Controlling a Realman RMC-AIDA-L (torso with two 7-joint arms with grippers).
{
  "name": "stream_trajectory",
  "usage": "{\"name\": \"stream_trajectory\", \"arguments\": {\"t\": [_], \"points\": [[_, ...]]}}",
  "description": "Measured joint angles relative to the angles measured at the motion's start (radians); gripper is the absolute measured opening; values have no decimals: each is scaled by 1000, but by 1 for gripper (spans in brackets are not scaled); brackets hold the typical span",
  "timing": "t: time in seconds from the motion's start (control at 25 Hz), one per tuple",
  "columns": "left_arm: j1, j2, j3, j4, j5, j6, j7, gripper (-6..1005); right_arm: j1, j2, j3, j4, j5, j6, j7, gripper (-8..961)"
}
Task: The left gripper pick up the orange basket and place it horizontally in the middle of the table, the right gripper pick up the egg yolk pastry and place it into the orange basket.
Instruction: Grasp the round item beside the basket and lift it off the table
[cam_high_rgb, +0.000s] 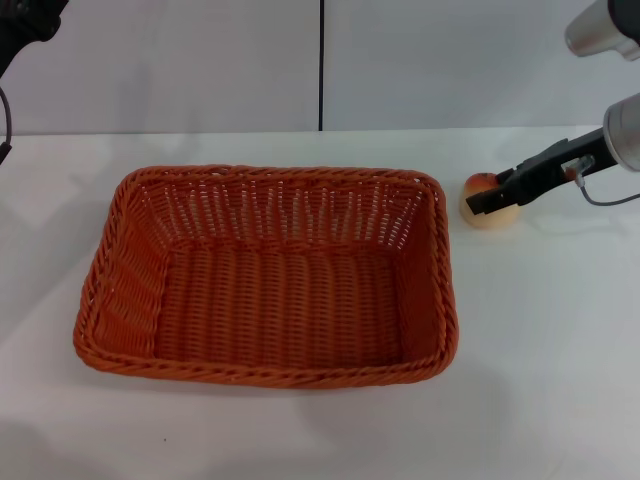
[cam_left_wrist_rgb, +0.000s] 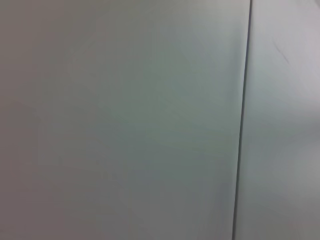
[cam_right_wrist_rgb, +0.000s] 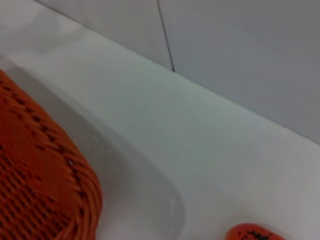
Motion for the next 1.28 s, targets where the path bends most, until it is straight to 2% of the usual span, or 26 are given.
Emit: {"name": "stream_trajectory", "arguments": {"t": [0.32,0.52,0.76,0.88,1.12,1.28], "points": [[-4,1,0,-2,0,-1,0,613,-23,4,-2,-48,-18,0,18,606],[-5,1,0,-2,0,-5,0,612,-32,5,-1,-59,-16,1,18,391],[-10,3,0,-12,0,-7,1,611,-38,5,3,-64,-7,11,18,241],[-11,3,0,-15,2,-9,1,611,-53,7,20,-82,10,12,18,212],[-7,4,-3,-16,2,-11,3,610,-148,21,45,-236,144,-21,13,173],[-5,4,-6,-16,2,-12,3,609,-246,46,103,-391,325,-97,-64,153]]}}
